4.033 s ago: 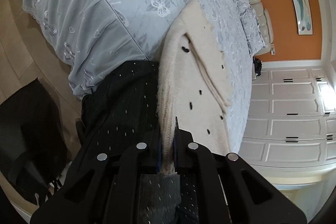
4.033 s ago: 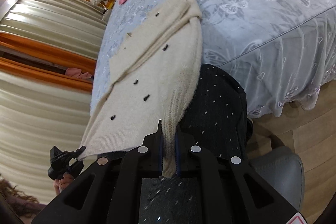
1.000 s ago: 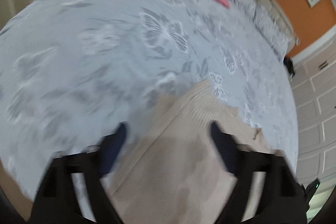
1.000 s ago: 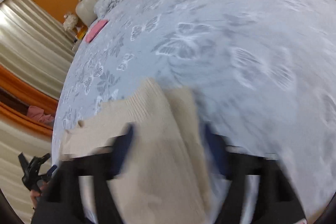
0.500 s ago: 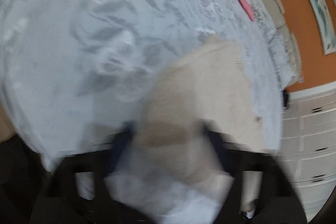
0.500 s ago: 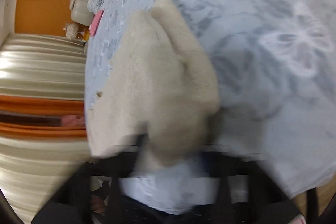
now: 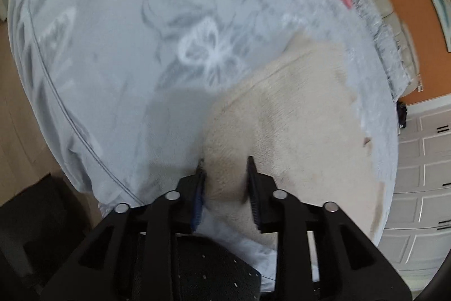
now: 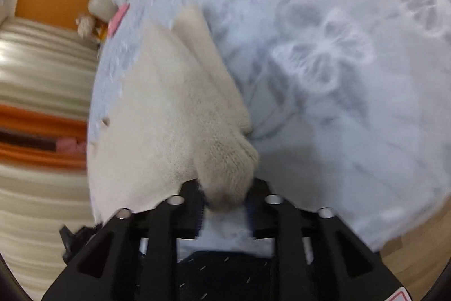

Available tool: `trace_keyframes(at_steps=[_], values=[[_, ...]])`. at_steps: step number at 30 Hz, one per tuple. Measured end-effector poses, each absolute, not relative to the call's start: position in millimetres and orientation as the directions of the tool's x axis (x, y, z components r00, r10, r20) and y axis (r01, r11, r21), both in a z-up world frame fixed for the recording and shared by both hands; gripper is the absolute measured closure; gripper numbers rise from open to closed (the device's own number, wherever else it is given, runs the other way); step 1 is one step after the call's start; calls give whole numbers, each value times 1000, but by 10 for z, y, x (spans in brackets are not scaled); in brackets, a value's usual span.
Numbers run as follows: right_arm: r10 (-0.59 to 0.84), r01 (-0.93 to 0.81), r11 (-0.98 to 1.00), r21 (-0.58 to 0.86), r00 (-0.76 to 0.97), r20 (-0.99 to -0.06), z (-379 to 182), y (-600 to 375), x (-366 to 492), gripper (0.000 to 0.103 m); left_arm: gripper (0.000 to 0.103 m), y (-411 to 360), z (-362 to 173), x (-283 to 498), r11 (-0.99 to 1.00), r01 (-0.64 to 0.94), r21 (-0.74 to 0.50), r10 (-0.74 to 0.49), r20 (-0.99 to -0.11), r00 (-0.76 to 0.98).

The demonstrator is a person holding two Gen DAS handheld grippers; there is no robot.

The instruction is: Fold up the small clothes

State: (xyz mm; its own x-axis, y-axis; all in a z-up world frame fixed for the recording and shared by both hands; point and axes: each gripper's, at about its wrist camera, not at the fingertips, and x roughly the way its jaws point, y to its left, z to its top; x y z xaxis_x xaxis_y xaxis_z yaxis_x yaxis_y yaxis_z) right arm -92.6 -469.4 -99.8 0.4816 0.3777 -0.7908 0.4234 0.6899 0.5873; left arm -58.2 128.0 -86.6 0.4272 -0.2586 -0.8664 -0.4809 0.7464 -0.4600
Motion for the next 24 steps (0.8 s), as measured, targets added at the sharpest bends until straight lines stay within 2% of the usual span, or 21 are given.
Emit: trace_keyframes(at_steps=[2, 5, 7, 8, 9, 13, 17, 18, 19, 20, 21, 22, 24], values=[[275, 420, 744, 520, 517, -811, -722, -4717, -1007, 70, 72, 1299, -604, -604, 781, -456, -427, -204, -864, 461], [221, 341, 806, 483, 584, -781, -316, -4666, -946, 70, 56, 1250, -95, -549, 843, -375, -385, -113, -809, 577], [257, 278, 830, 484, 580, -773, -181, -4545, -699, 55, 35, 1153, 59, -418, 868, -320, -381, -118, -783, 611], [258, 257, 844, 470, 574, -777, -146, -4494, -563, 42, 32, 1067, 106, -225, 882, -282, -377, -132, -773, 620], [248, 237, 862, 448, 573, -781, -120, -4439, -438, 38, 30, 992, 118, -57, 892, -261, -368, -137, -771, 621], [191, 144, 939, 311, 533, -824, -192, -4138, 301, 38, 25, 727, -58, 544, 937, -185, -296, -141, -805, 576], [134, 176, 955, 239, 462, -877, -529, -4207, 923, 34, 26, 561, -419, 972, 956, -184, -231, -105, -848, 520], [132, 190, 952, 239, 449, -883, -636, -4149, 1038, 34, 28, 569, -475, 1036, 957, -186, -221, -98, -853, 512], [147, 204, 945, 255, 432, -890, -744, -4144, 1129, 34, 35, 573, -556, 1100, 959, -191, -210, -90, -862, 498], [190, 202, 934, 293, 415, -890, -864, -4118, 1247, 47, 51, 581, -668, 1173, 959, -187, -212, -103, -878, 467], [223, 194, 927, 321, 405, -887, -868, -4067, 1241, 87, 73, 582, -738, 1236, 958, -183, -220, -121, -890, 440], [255, 178, 922, 345, 391, -884, -881, -4044, 1252, 93, 84, 593, -780, 1276, 951, -180, -253, -157, -892, 424], [325, 122, 897, 425, 470, -821, -624, -4065, 1167, 94, 94, 607, -669, 1263, 945, -172, -277, -170, -868, 466]])
